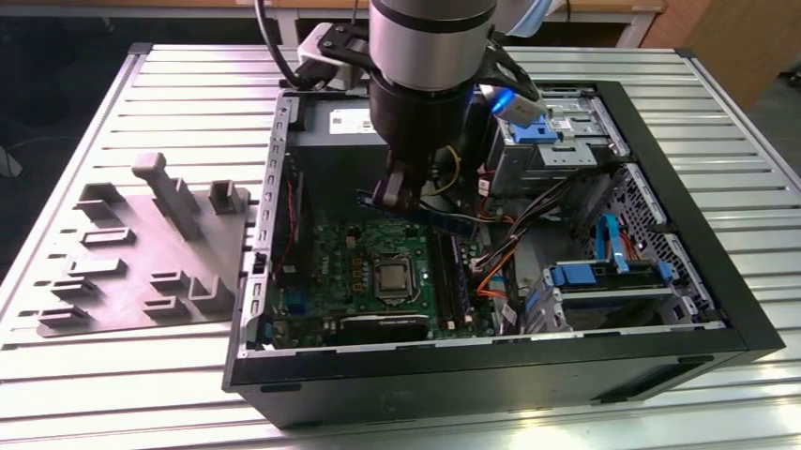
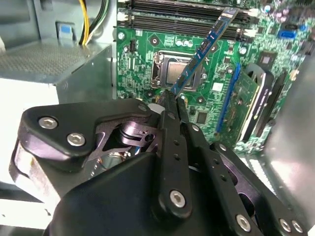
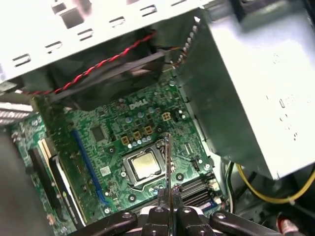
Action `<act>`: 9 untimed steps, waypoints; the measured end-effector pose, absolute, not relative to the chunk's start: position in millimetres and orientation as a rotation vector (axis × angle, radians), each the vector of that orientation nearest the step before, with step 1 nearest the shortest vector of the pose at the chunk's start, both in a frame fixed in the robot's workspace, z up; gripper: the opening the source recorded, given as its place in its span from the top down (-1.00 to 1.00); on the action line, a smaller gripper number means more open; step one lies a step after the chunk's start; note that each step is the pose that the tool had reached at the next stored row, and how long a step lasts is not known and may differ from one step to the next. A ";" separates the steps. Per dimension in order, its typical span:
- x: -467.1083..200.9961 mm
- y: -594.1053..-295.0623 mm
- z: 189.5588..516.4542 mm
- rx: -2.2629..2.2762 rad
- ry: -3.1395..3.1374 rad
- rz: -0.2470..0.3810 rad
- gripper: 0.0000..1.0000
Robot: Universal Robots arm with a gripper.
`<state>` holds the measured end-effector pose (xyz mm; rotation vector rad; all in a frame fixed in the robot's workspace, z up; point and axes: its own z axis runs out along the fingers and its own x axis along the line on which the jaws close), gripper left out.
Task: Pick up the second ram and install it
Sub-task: 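Insert the second ram into the second slot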
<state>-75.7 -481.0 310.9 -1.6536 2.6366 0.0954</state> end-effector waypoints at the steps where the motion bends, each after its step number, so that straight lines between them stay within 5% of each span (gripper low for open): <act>1: -75.7 -481.0 310.8 -1.629 2.651 0.095 0.74; 9: -75.7 -481.0 309.3 -1.430 2.759 0.091 0.74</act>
